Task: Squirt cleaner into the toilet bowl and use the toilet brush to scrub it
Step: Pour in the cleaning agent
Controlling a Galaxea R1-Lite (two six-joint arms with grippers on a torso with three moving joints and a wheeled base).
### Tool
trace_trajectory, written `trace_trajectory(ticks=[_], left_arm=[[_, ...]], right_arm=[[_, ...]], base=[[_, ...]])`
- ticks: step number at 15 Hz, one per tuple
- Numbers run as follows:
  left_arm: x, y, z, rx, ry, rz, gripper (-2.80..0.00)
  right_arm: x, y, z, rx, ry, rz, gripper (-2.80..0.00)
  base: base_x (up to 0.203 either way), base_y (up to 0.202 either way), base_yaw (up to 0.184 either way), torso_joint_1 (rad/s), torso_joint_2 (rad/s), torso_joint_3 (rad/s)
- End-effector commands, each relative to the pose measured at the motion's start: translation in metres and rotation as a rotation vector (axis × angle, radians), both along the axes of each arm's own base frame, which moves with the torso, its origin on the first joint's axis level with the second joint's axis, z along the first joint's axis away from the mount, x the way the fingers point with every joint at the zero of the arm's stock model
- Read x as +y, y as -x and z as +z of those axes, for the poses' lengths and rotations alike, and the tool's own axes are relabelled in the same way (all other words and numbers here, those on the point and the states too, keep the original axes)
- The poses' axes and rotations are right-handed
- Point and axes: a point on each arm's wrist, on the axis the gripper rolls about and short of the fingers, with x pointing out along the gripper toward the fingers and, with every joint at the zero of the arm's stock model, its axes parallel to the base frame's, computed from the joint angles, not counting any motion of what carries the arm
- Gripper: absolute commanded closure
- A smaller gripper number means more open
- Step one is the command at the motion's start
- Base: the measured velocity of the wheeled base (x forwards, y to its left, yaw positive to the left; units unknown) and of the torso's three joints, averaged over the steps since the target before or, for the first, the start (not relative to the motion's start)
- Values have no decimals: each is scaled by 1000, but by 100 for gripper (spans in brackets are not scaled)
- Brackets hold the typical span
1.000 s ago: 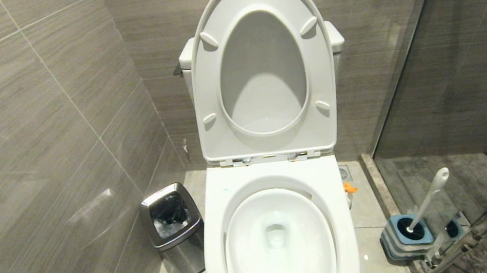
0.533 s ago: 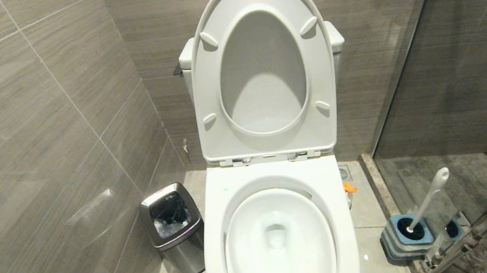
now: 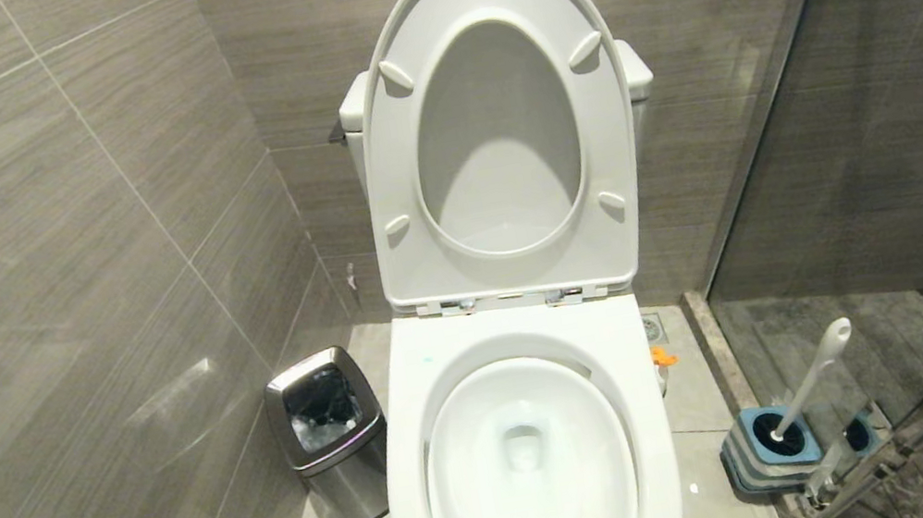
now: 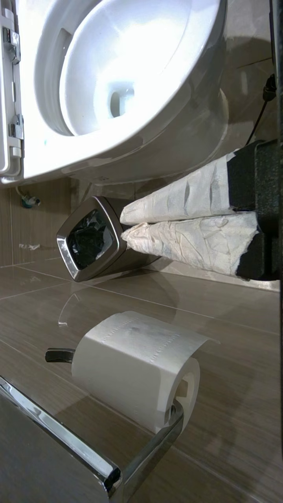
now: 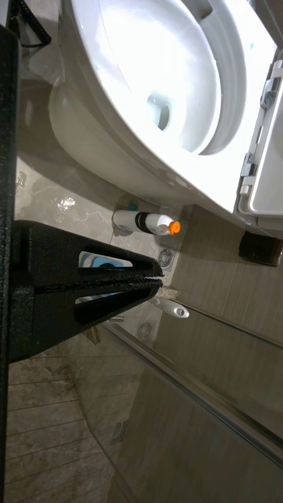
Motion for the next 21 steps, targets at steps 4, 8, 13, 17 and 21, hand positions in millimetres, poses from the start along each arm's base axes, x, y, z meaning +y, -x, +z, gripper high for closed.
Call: trace_trajectory(ticks=[4, 8, 13, 17, 21], left_arm=[[0, 0, 0, 0, 0, 1, 0], [0, 0, 0, -1, 0, 0, 0], [0, 0, 0, -1, 0, 0, 0], [0, 0, 0, 0, 0, 0, 0], [0, 0, 0, -1, 0, 1, 0]], right_arm=[[0, 0, 0, 3, 5, 1, 0], [0, 0, 0, 3, 1, -1, 0], [0, 0, -1, 4, 6, -4, 0], [-1, 6, 18, -56, 146, -48, 0], [-2, 16, 68, 13, 152, -90, 0]], base=[[0, 0, 0, 0, 0, 0], [0, 0, 0, 0, 0, 0], [0, 0, 0, 0, 0, 0], [0, 0, 0, 0, 0, 0], [0, 0, 0, 0, 0, 0]])
